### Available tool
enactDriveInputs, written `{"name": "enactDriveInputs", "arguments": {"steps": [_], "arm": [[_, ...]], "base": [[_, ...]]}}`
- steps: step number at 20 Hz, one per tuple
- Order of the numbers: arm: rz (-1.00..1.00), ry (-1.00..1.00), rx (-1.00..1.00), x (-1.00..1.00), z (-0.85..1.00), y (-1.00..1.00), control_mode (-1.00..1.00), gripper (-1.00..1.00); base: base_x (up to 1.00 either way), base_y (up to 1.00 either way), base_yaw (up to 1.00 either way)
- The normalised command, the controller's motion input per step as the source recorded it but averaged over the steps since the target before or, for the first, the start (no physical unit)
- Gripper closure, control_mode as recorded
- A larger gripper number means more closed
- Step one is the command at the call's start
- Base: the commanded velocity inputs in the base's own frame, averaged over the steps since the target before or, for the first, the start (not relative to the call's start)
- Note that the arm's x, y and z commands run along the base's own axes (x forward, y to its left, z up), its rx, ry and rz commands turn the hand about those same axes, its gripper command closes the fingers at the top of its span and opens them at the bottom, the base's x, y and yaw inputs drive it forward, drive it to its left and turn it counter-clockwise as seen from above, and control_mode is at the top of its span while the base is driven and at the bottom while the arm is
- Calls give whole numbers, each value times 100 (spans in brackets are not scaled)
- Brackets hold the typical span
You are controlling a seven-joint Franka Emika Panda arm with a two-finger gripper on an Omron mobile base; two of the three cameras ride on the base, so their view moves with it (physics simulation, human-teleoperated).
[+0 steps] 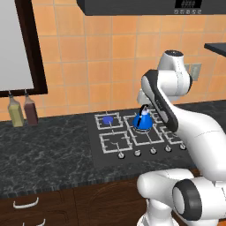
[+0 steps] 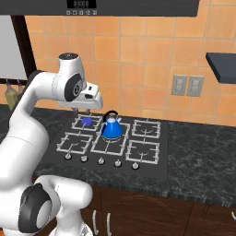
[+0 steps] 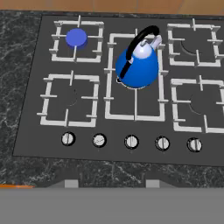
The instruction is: Turn off the rear left burner of the stove.
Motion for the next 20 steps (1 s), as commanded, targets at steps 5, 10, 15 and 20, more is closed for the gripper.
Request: {"name": "enactDriveInputs", "arguments": {"steps": [5,10,15,20], "arm": [[0,9,-10,-12,-42,3,-100,-100],[-1,12,-3,3,-90,7,-100,-100],[-11,7,10,17,-98,0,-100,-100],[-23,0,15,41,-70,5,-100,-100]], "base": [[0,0,0],[0,0,0],[0,0,0],[0,0,0]]}}
